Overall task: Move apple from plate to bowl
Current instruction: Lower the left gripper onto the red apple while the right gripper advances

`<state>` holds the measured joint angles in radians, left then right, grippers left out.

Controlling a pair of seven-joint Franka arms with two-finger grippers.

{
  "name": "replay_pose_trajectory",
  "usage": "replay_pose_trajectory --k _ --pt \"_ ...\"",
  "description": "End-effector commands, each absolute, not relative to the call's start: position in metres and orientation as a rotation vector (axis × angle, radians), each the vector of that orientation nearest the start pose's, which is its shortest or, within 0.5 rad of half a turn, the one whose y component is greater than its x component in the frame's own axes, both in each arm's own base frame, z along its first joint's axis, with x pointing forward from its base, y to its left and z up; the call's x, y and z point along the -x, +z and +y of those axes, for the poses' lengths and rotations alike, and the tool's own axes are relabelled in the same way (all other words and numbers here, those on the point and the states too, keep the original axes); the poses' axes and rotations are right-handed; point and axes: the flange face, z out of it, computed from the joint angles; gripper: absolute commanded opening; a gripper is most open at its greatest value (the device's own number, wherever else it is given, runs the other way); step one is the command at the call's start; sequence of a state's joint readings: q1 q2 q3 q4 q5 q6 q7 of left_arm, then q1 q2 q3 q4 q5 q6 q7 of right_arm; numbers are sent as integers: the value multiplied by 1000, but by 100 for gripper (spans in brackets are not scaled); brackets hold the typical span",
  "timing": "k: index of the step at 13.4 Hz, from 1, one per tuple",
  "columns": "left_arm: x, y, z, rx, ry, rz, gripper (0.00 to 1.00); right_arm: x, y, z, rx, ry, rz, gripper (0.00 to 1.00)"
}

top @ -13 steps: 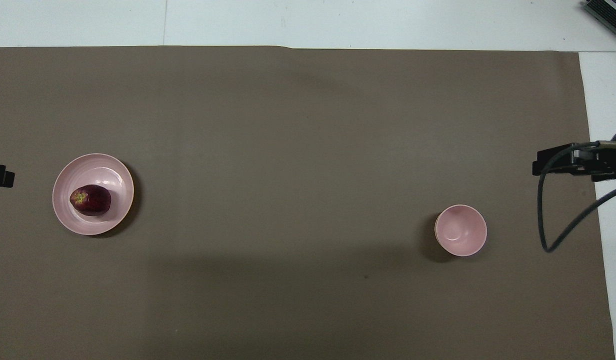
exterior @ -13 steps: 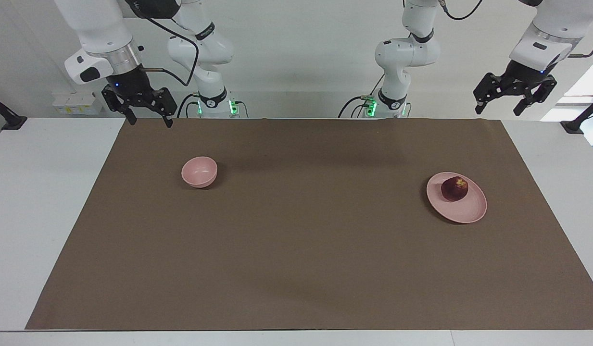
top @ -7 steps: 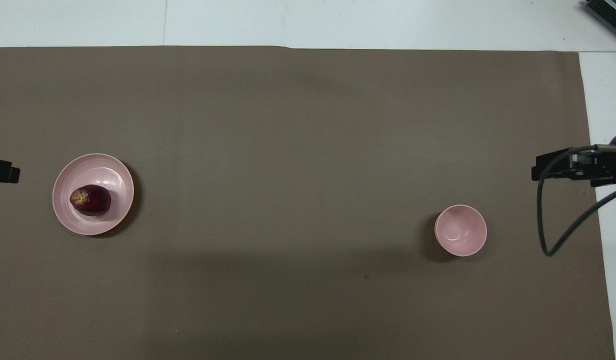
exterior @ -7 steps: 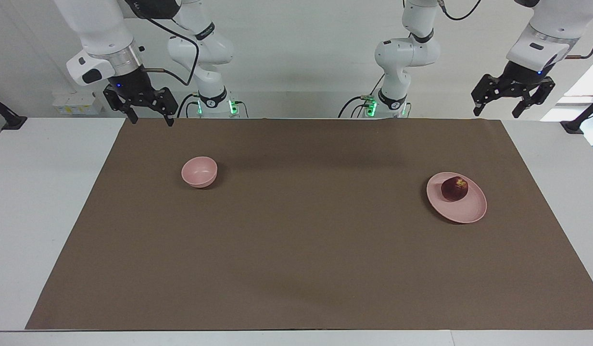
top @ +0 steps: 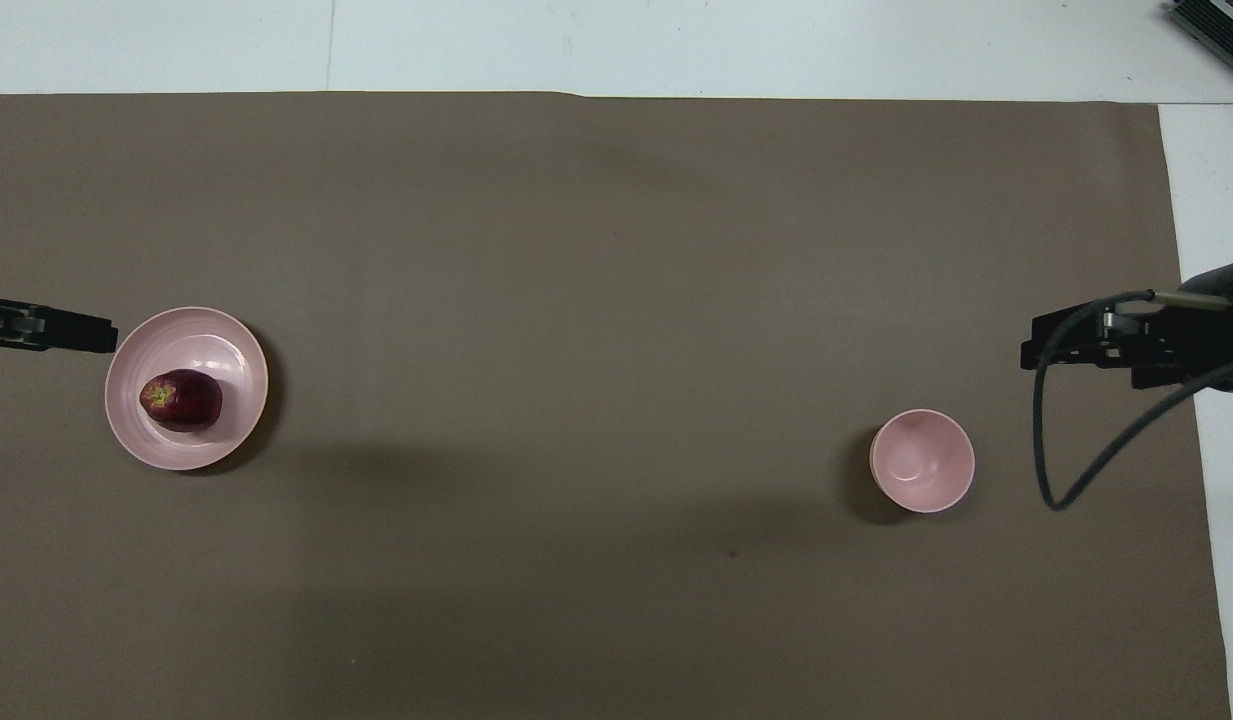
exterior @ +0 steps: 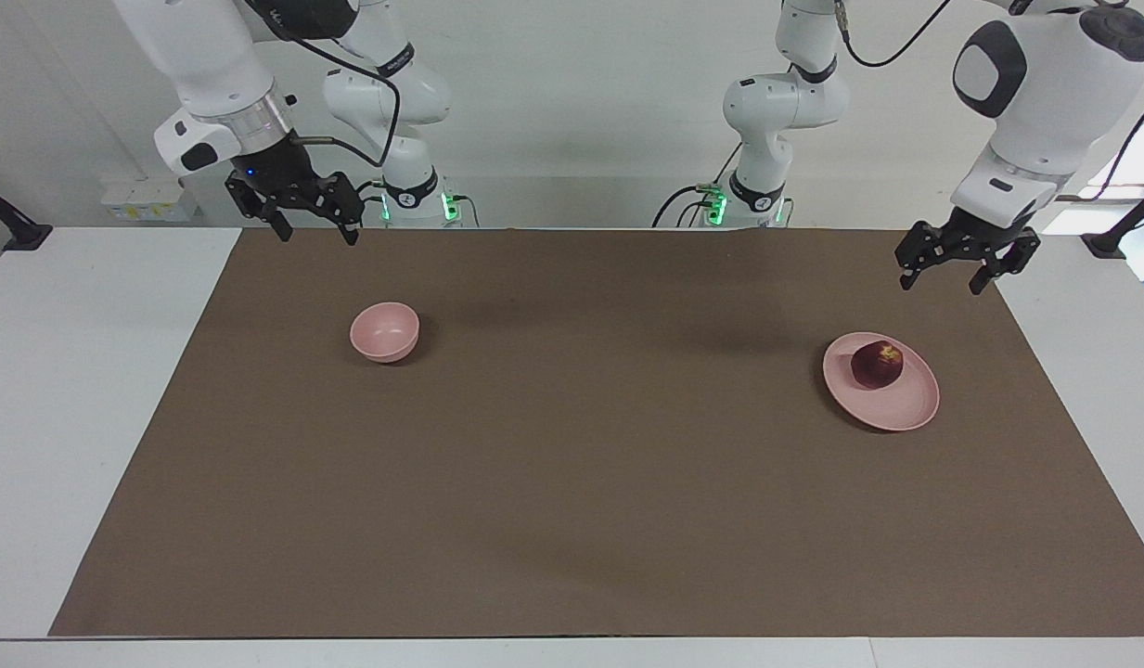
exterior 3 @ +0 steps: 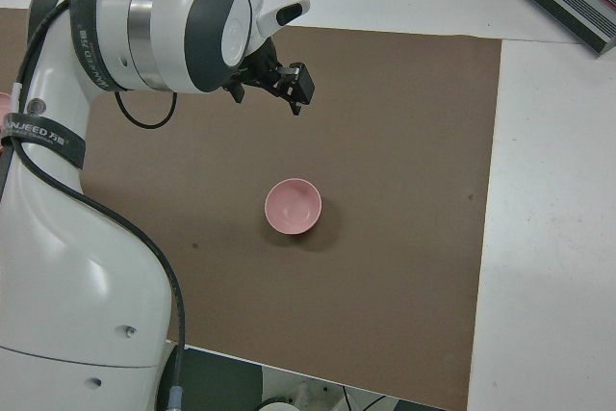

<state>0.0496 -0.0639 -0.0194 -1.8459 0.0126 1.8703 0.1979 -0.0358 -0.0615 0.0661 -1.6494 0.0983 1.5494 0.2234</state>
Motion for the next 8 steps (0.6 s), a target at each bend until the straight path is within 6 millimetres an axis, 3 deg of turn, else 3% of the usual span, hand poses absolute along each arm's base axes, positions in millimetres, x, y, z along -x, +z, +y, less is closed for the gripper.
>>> replay_pose_trajectory --k 1,3,5,8 --pt "-547 519 32 3104 -181 251 100 -530 610 52 2979 99 396 100" --pt "-550 490 34 3102 -198 246 100 -537 596 59 2934 147 478 100" --pt "-552 465 34 3098 -238 245 100 -543 583 81 2876 172 556 100" --pt "-549 410 45 3106 -191 217 100 -546 565 109 2814 196 662 100"
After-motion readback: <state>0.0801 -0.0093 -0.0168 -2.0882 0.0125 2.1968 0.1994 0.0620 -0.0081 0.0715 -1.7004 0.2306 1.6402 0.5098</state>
